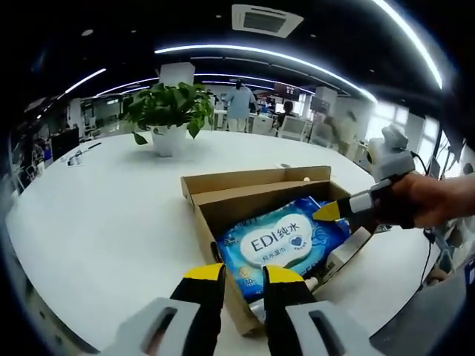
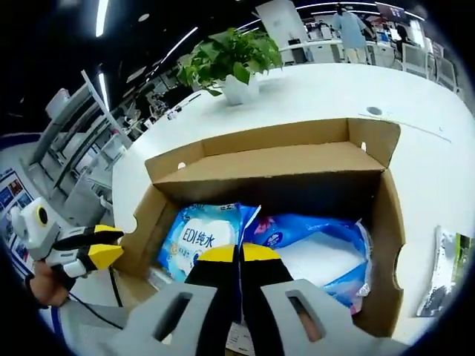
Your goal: Operate the shoe box by opening the lid, removing the specified soft item, and placing it in the target area until the item is outside and the box remains undamaged.
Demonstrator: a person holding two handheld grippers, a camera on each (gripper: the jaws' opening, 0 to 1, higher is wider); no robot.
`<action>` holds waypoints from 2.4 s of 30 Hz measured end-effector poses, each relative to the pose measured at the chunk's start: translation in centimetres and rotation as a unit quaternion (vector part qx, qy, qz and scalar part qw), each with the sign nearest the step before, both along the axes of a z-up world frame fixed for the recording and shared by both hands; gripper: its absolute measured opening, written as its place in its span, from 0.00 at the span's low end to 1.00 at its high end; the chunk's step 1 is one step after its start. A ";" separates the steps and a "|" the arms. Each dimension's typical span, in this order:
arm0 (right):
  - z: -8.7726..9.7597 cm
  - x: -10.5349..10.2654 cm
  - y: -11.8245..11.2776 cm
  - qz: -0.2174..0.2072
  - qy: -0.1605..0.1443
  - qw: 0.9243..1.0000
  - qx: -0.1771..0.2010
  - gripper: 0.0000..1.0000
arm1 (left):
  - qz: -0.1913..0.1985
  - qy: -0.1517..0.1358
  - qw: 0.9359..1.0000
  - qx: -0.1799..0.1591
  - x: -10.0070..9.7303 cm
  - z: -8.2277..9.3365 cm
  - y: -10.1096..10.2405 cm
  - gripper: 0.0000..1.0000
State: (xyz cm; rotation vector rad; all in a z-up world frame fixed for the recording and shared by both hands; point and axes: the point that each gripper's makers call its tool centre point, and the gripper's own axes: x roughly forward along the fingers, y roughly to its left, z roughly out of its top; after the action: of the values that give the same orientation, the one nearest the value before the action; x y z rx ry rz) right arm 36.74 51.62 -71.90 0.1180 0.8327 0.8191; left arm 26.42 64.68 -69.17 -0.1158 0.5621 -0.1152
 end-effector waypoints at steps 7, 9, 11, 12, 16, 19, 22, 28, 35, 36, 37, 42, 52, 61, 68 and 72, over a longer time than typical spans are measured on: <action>1.7 0.5 -2.1 -0.025 -0.012 1.000 0.014 0.00 | -0.001 0.000 1.000 0.003 0.0 0.1 -0.1 0.20; 1.9 0.5 -2.5 -0.029 -0.012 0.999 0.016 0.00 | -0.002 0.000 1.000 0.005 0.0 0.1 0.0 0.20; 2.2 0.7 -2.9 -0.033 -0.015 0.999 0.018 0.00 | -0.001 0.000 1.000 0.005 0.0 0.1 0.0 0.20; 2.4 0.7 -3.0 -0.033 -0.016 0.999 0.018 0.00 | -0.001 0.000 1.000 0.005 0.0 0.1 0.0 0.20; 2.7 0.9 -3.7 -0.035 -0.022 0.999 0.016 0.00 | -0.002 0.001 1.000 0.008 0.0 0.1 -0.1 0.20; 3.5 1.0 -4.2 -0.043 -0.030 0.998 0.018 0.00 | -0.003 0.002 1.000 0.010 -0.1 0.1 0.0 0.20; 3.8 1.2 -4.8 -0.048 -0.033 0.998 0.021 0.00 | -0.002 0.002 1.000 0.012 -0.1 0.1 0.0 0.20; 4.4 1.8 -6.4 -0.068 -0.033 0.997 0.024 0.00 | -0.004 0.004 1.000 0.017 -0.1 0.1 0.0 0.20; 5.1 2.0 -8.0 -0.086 -0.039 0.995 0.029 0.00 | -0.004 0.005 1.000 0.021 -0.1 0.1 0.0 0.20; 5.2 2.0 -8.2 -0.089 -0.039 0.995 0.031 0.00 | -0.005 0.004 1.000 0.022 -0.1 0.1 0.0 0.20; 5.2 1.9 -8.5 -0.095 -0.039 0.994 0.032 0.00 | -0.005 0.005 1.000 0.023 -0.1 0.1 0.0 0.20; 5.5 1.9 -9.6 -0.116 -0.033 0.992 0.044 0.00 | -0.004 0.003 1.000 0.027 0.1 0.1 0.1 0.20; 5.6 2.5 -12.2 -0.144 -0.034 0.988 0.049 0.00 | -0.012 0.007 1.000 0.027 0.1 0.3 -0.6 0.20; 5.2 2.2 -12.7 -0.157 -0.026 0.985 0.062 0.00 | -0.032 -0.001 0.999 0.007 1.2 1.6 -2.8 0.20; 4.9 2.0 -13.0 -0.162 -0.020 0.984 0.069 0.00 | -0.052 0.026 0.998 -0.021 3.3 1.7 -4.7 0.20; 4.7 1.8 -13.2 -0.176 -0.016 0.981 0.081 0.00 | -0.074 0.045 0.995 -0.048 4.5 0.7 -6.4 0.20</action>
State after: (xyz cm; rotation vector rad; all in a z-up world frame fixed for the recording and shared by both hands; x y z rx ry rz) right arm 38.57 38.43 -67.16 0.3850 0.6884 0.5523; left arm 30.95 58.24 -68.50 -0.1736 0.6557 -0.2820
